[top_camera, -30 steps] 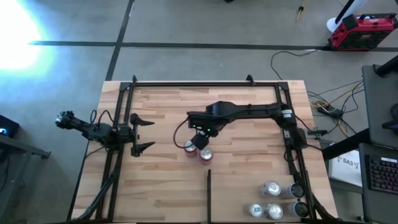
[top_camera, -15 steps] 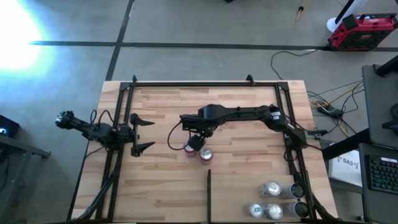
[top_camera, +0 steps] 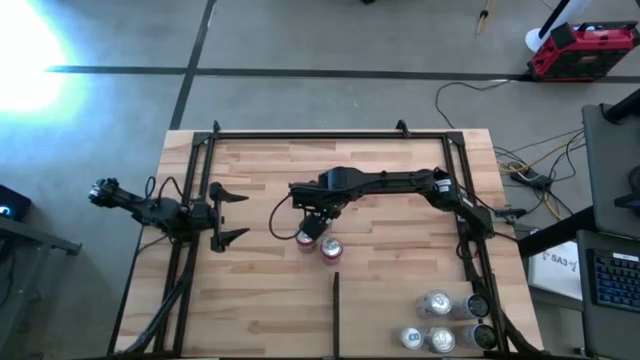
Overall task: Place canned beverage on shelf
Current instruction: Put the white/blue soda can aligned with the white/blue soda can on the shelf
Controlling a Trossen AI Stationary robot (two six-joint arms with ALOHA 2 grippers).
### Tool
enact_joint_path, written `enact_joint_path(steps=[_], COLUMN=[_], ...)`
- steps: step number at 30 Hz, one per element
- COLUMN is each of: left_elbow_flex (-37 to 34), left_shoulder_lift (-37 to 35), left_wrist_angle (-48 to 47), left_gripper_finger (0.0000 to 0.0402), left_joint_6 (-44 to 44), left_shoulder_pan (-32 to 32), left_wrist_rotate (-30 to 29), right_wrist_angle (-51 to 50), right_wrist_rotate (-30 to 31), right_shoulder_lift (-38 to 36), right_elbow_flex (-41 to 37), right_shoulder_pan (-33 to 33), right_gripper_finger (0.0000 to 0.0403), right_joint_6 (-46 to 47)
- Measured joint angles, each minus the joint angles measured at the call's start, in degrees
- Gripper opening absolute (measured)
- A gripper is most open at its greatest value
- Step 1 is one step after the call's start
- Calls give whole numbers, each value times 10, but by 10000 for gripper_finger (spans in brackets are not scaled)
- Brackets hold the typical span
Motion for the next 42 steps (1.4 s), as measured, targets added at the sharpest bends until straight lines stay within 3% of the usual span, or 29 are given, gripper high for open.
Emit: enact_joint_path(steps=[6, 11, 24, 27, 32, 42], left_elbow_flex=[0, 0, 0, 0, 0, 0], left_shoulder_lift=[0, 0, 0, 0, 0, 0], left_wrist_angle=[0, 0, 0, 0, 0, 0], left_gripper_finger=[400, 400, 400, 400, 400, 400], left_joint_6=[0, 0, 0, 0, 0, 0], left_shoulder_pan=[0, 0, 0, 0, 0, 0], left_wrist_rotate=[0, 0, 0, 0, 0, 0], right_wrist_angle=[0, -1, -143, -137, -142, -139], right_wrist_rotate=[-4, -4, 5, -5, -44, -45], right_shoulder_lift=[0, 0, -8, -19, -46, -128], right_elbow_flex=[0, 0, -1, -10, -43, -133], right_shoulder_pan=[0, 0, -3, -3, 0, 41], right_gripper_finger=[232, 232, 238, 239, 236, 235], right_joint_6=[27, 66, 467, 547, 640, 748])
